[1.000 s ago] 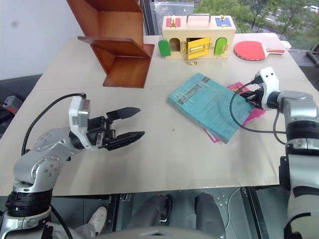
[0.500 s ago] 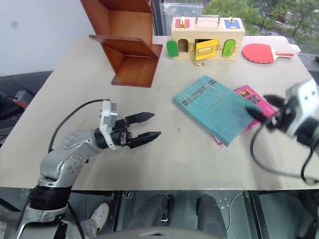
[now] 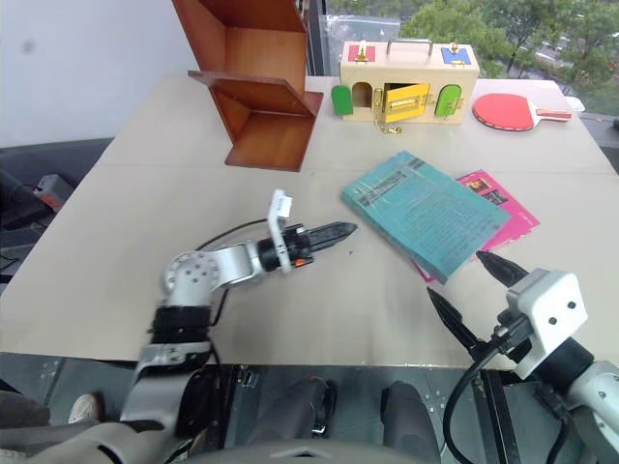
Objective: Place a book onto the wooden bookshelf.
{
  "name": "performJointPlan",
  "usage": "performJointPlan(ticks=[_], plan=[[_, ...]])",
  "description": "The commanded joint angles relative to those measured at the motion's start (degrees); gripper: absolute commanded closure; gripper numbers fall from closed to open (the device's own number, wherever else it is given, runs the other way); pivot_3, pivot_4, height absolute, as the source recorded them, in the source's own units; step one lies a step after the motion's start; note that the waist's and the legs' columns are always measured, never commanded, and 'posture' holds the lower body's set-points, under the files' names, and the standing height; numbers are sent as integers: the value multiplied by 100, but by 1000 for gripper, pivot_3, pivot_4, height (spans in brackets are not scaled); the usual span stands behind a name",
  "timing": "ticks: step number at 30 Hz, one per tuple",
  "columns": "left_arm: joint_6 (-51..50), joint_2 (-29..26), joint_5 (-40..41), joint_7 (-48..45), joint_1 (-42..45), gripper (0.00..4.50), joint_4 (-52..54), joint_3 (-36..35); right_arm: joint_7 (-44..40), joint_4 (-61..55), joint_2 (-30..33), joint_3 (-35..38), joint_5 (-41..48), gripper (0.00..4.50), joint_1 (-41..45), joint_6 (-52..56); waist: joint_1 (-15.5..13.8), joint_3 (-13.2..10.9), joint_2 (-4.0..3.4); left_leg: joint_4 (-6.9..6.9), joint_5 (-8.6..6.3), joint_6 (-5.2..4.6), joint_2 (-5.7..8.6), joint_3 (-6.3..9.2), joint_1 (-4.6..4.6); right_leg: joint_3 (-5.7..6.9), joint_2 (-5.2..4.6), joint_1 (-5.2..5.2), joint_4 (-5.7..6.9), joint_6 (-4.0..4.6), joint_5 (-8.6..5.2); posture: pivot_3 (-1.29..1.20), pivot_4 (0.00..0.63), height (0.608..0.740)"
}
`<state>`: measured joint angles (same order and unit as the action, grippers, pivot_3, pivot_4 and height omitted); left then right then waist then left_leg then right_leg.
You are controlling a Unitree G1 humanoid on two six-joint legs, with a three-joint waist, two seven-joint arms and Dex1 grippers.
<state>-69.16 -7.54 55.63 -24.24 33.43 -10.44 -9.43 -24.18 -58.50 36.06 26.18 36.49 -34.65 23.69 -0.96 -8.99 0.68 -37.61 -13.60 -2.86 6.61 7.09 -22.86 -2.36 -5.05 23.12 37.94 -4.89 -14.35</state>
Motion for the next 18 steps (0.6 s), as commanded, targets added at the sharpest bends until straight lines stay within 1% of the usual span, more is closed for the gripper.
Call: performJointPlan(ticks=[1, 5, 8, 11, 13, 18], plan=[[-147, 573, 211, 607, 348, 0, -427, -394, 589, -150, 202, -168, -141, 48, -472, -814, 11, 0, 1, 0, 0, 0, 0, -3, 0, -5, 0, -1, 0, 0, 0, 0, 150, 740], [35, 1125, 229, 974, 423, 0, -671, -694, 1110, -150, 517, -397, -184, 48, -801, -1269, 12, 2, 7, 2, 0, 0, 0, -8, 1, -9, 0, -1, -4, -1, 0, 0, 150, 740], [197, 1492, 139, 1225, 365, 0, -765, -784, 1504, -150, 771, -623, -239, 48, -950, -1549, -2, 2, 9, 2, 0, 1, -2, -7, 2, -8, 1, -1, -3, -1, -1, 0, 150, 740], [627, 1817, 51, 1413, 375, 0, -858, -901, 1808, -150, 967, -709, -233, 48, -1125, -1793, -9, -1, 16, 2, 0, 1, -1, -7, -1, -8, 0, -1, -5, -2, -1, 0, 150, 740], [931, 1873, -47, 1489, 471, 0, -1072, -939, 1984, -150, 1098, -765, -236, 48, -1216, -1916, -9, 0, 16, 2, 0, 1, -1, -9, -1, -10, 0, -2, -6, -2, -1, 0, 150, 740], [1355, 1936, -165, 1255, 627, 0, -1602, -807, 2342, -150, 1391, -829, -179, 48, -1310, -2088, -22, 10, 24, 2, 0, 0, -1, -7, 12, -5, 1, -16, -8, -3, -2, 0, 150, 740]])
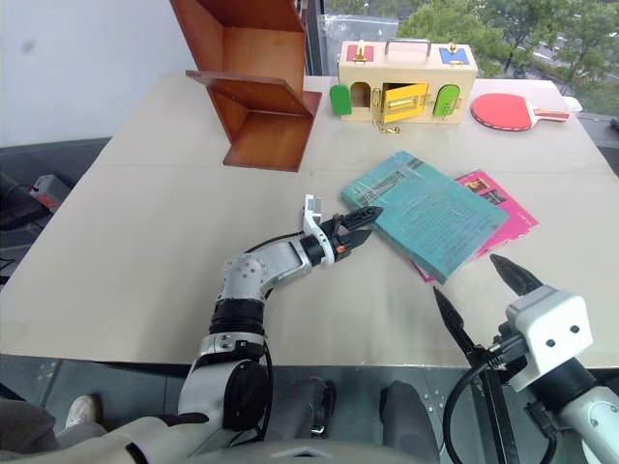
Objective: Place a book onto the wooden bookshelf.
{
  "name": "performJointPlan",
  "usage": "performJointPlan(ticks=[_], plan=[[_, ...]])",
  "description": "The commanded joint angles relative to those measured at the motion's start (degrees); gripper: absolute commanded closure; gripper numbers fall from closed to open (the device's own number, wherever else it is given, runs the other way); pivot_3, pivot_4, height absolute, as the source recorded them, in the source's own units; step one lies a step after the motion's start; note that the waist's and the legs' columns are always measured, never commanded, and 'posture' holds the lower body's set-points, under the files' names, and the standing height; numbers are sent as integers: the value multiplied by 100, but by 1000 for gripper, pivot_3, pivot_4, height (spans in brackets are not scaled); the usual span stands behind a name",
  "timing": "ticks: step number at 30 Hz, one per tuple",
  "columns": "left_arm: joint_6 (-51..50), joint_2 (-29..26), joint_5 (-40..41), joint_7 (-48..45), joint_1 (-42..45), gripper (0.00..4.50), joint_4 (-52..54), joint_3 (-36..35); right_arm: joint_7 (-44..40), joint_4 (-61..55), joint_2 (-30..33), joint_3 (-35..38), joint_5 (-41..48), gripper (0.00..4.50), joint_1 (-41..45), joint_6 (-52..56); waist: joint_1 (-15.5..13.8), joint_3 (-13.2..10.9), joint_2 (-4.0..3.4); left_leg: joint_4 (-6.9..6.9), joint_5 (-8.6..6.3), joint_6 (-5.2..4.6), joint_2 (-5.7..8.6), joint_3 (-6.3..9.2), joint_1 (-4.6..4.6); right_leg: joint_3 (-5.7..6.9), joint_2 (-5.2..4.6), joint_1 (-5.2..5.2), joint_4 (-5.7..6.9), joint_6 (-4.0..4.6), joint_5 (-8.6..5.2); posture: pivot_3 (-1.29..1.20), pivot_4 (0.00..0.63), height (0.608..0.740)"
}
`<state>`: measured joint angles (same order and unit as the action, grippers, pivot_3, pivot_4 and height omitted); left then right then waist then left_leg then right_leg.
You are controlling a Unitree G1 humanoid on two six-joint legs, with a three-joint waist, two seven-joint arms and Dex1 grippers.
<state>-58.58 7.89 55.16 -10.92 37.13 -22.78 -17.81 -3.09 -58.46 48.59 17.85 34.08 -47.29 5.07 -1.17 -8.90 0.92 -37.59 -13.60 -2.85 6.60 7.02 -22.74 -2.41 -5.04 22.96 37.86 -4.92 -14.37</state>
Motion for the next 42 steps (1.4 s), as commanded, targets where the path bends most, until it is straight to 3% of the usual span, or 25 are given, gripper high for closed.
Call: performJointPlan(ticks=[1, 2, 7, 8, 10, 20, 33, 37, 42], plan=[[390, 408, -141, -171, 310, 524, -512, 63, 290, -154, 188, 8, 85, 0, -58, -260, -8, 3, 2, 0, 0, 0, 0, 0, 6, 1, 0, -6, -2, -1, 0, 0, 150, 740], [490, 410, -163, -282, 354, 770, -622, 93, 346, -154, 241, 4, 109, 0, -60, -284, -9, 3, 3, 0, 0, 0, 1, 3, 10, 4, 0, -14, -4, -1, -1, 0, 150, 740], [834, 451, -161, -609, 667, 3143, -1220, 37, 557, -154, 442, 30, 237, 0, 20, -277, -15, 4, 4, 0, -1, -2, 1, 5, 16, 7, 0, -23, -9, -5, -3, 0, 150, 740], [883, 454, -167, -626, 737, 3789, -1347, 14, 587, -154, 473, 40, 262, 0, 44, -267, -18, 6, 6, -1, -1, -2, 1, 6, 16, 7, 0, -25, -9, -5, -3, 0, 150, 740], [907, 447, -154, -639, 814, 4353, -1453, -12, 637, -154, 537, 46, 297, 0, 88, -243, -32, 11, 8, -1, -1, -2, 1, 8, 16, 9, 0, -26, -11, -6, -4, 0, 150, 740], [289, -115, 46, -506, 619, 4433, -935, -164, 779, -154, 666, -245, 367, 0, 476, -87, -60, 7, 20, -3, -1, -2, 3, 14, 13, 11, 2, -25, -14, -7, -4, 0, 150, 740], [-109, -1802, 119, -1967, 1066, 4433, -1104, -575, 277, -55, 307, -455, 593, 0, 1955, 1102, 21, 1, 29, 0, 0, -1, 4, 20, 5, 15, 4, -16, -15, -5, -4, 0, 150, 740], [-891, -2177, 247, -2548, 1088, 4433, -476, -230, -50, 133, 156, -498, 665, 0, 2531, 1426, 19, 1, 28, 2, -1, -2, 12, 26, -4, 17, 0, -9, -15, -4, -3, 0, 150, 740], [-583, -2322, -1, -3116, 1272, 4433, 714, 371, -400, 315, -18, -560, 671, 0, 3047, 1704, 22, 0, 29, 8, -1, -2, 15, 32, -13, 17, -5, -3, -18, -2, -2, 0, 150, 740]])
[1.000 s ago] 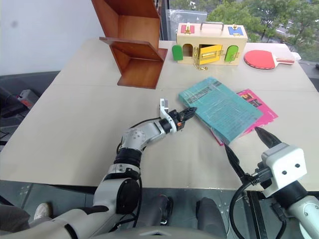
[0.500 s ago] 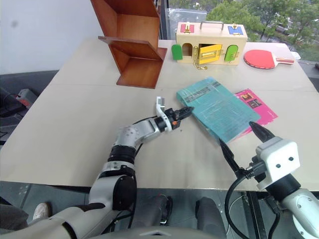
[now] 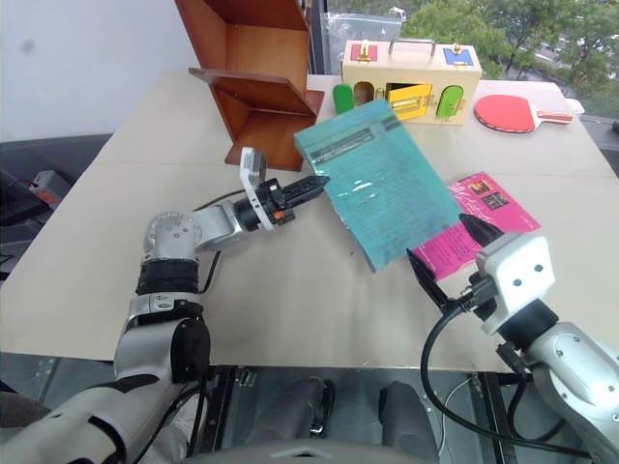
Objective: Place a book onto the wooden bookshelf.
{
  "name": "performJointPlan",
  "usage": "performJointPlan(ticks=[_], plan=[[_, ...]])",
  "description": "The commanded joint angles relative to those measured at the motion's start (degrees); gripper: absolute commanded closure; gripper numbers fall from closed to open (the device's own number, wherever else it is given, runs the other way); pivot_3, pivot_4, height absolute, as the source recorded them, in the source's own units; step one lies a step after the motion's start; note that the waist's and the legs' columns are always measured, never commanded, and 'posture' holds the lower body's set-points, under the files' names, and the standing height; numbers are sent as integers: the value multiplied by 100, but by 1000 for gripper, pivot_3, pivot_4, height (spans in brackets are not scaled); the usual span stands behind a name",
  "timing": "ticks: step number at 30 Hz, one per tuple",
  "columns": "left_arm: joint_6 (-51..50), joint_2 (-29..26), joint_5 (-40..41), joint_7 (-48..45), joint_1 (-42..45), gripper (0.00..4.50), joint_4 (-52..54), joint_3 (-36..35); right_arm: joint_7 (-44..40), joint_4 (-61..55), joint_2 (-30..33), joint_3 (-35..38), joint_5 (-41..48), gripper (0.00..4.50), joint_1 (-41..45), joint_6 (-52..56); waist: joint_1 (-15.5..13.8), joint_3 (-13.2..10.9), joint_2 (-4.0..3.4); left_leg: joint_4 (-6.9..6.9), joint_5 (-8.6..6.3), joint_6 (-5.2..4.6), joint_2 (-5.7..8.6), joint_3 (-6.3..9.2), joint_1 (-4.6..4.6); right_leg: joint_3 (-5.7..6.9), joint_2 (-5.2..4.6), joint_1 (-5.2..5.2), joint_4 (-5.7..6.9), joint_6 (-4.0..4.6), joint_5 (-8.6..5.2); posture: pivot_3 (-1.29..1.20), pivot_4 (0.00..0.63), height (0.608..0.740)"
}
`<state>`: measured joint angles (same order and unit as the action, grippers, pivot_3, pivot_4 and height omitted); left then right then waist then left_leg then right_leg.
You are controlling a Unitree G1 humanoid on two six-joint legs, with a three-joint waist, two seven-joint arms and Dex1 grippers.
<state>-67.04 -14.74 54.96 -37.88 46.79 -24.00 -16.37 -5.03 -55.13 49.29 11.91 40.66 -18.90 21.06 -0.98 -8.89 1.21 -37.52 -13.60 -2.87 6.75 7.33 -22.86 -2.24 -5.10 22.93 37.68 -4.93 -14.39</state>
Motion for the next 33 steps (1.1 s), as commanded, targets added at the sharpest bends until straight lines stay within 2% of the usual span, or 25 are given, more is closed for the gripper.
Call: performJointPlan(ticks=[1, 4, 6, 11, 16, 20, 25, 28, 33], plan=[[408, -87, -17, -472, 435, 4433, 971, 245, -265, 11, -129, 41, 14, 0, 286, 150, 7, -1, 0, 1, 0, 0, 0, -1, -1, -1, 0, 2, 1, 0, 0, 0, 150, 740], [1142, -315, -445, -871, 776, 4433, 1416, 531, -399, 99, -247, 95, 32, 0, 497, 257, 19, -1, 0, 2, 0, 1, -4, -1, -1, -2, 0, 5, 3, 0, 0, 0, 150, 740], [1922, -549, -1005, -1228, 1001, 4433, 1676, 897, -457, 164, -341, 142, 45, 0, 661, 313, 26, -2, -1, 7, 1, 2, -9, -12, -2, -10, -2, 12, 4, 1, 0, 0, 150, 740], [4974, -1008, -2969, -2174, 1363, 4433, 1950, 1975, -227, 279, -524, 384, 129, 0, 1108, 691, 0, -1, -3, 21, 0, 1, -7, -26, 0, -20, -3, 18, -2, 2, 0, 0, 150, 740], [7192, -1283, -4214, -2341, 2023, 4433, 1512, 2246, -261, 397, -494, 872, 608, 0, 1421, 1091, -8, -5, 1, 20, 1, 0, -2, -23, -20, -18, -9, 34, -6, 3, 1, 0, 150, 740], [7251, -1773, -4663, -2379, 2683, 4433, 1056, 2221, -579, 530, -234, 1655, 778, 0, 1226, 1327, 30, -5, -1, 13, 1, -1, -3, -20, -64, -13, -3, 77, 2, 2, 1, 0, 150, 740], [7161, -2672, -5421, -2521, 3183, 4433, 303, 2375, -1012, 803, 191, 2454, 1177, 0, 1237, 1649, 108, -9, -10, 9, 2, -3, -4, -27, -65, -20, 7, 87, 13, 1, 1, 0, 150, 740], [7602, -3090, -6144, -2526, 3528, 4433, -256, 2706, -1150, 1084, 392, 2393, 1332, 0, 1661, 1718, 142, -12, -6, 5, 2, -3, -7, -25, -66, -15, 10, 85, 18, 1, 2, 0, 150, 740], [8336, -3321, -6729, -2550, 4070, 4433, -1087, 2961, -1187, 1268, 398, 1903, 1285, 0, 2293, 1759, 141, -20, 4, -13, 2, -4, -2, -10, -80, 2, 4, 85, 21, -1, 2, 0, 150, 740]])
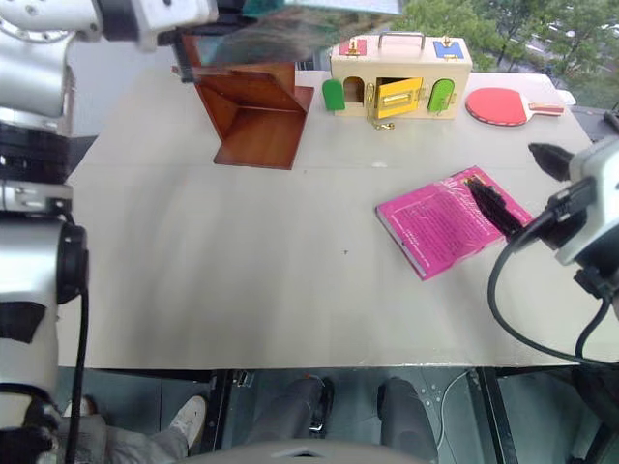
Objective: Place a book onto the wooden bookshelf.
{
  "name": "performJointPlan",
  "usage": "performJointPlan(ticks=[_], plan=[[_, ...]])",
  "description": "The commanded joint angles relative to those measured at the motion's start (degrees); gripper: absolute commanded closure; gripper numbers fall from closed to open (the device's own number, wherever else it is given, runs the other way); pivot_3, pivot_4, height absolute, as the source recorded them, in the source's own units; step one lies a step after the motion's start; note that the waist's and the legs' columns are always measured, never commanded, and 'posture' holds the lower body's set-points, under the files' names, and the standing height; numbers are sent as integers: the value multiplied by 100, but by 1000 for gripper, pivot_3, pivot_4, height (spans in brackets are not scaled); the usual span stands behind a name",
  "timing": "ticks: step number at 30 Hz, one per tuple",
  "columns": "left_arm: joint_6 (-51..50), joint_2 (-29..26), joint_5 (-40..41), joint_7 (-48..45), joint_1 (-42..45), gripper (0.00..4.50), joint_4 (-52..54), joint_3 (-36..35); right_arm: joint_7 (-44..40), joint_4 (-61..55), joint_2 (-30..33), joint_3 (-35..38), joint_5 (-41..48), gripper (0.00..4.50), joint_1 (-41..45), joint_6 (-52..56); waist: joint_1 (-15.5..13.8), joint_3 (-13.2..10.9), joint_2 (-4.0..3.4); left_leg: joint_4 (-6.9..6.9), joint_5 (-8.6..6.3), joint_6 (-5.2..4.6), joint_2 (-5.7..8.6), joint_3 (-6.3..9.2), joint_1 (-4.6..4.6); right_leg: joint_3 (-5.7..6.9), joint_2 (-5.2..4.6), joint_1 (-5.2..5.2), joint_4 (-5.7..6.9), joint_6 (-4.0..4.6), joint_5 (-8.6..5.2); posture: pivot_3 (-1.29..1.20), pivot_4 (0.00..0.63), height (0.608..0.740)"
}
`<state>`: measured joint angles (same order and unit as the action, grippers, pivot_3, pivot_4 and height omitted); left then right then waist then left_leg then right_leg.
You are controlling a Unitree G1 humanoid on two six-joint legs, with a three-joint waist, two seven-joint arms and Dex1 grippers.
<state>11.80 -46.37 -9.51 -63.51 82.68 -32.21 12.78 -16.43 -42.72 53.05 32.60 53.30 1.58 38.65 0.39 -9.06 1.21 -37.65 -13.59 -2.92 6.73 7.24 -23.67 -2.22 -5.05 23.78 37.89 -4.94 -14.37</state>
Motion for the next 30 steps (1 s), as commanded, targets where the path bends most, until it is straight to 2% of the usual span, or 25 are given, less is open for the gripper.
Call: performJointPlan(ticks=[1, 5, 10, 16, 23, 27, 29, 30], plan=[[550, -194, -395, -45, 576, 4433, -412, 115, -50, 52, -2, -256, 1, 0, 352, -6, 5, -4, 4, -4, 0, 0, 0, 4, -8, 4, 1, 3, -2, 0, 0, 0, 150, 740], [879, -267, -838, -225, 883, 4433, -962, 400, -195, 107, -22, -553, -232, 0, 633, -117, 16, -4, 4, -9, -2, -3, 4, 3, -15, 3, -3, 8, -3, 0, 0, 0, 150, 740], [468, -41, -1431, -400, 1269, 4433, -1622, 833, -930, 375, 87, -991, -743, 0, 1238, -676, 44, -16, 6, -24, -3, -5, 5, -1, -16, 5, 3, 7, 7, -3, -2, 0, 150, 740], [566, 194, -2254, 209, 1640, 4433, -2534, 1318, -1102, 526, 84, -1191, -888, 0, 1669, -509, 42, -25, 12, -43, -7, -11, 4, 4, -19, 13, 4, 2, 10, -4, -2, 0, 150, 740], [648, 470, -2622, 880, 1809, 4433, -3331, 1601, -1346, 718, 83, -936, -808, 0, 1587, -445, 79, -28, 7, -52, -21, -36, 2, -6, -8, 0, 5, 2, 36, -5, -2, 0, 150, 740], [784, 601, -2656, 952, 1774, 4433, -3565, 1660, -1380, 620, 73, -869, -843, 0, 1524, -417, 102, -28, 6, -63, -22, -37, -1, -9, -1, -4, 7, 5, 67, -5, -3, 0, 150, 740], [860, 595, -2664, 1020, 1789, 3695, -3644, 1679, -1364, 606, 67, -840, -810, 0, 1547, -389, 135, -28, 6, -67, -22, -37, 0, -12, -1, -8, 6, 7, 77, -6, -3, 0, 150, 740], [882, 594, -2661, 1048, 1798, 3498, -3667, 1681, -1367, 608, 61, -812, -785, 0, 1546, -380, 168, -29, 6, -68, -22, -37, 0, -13, -1, -9, 6, 8, 79, -6, -3, 0, 150, 740]])
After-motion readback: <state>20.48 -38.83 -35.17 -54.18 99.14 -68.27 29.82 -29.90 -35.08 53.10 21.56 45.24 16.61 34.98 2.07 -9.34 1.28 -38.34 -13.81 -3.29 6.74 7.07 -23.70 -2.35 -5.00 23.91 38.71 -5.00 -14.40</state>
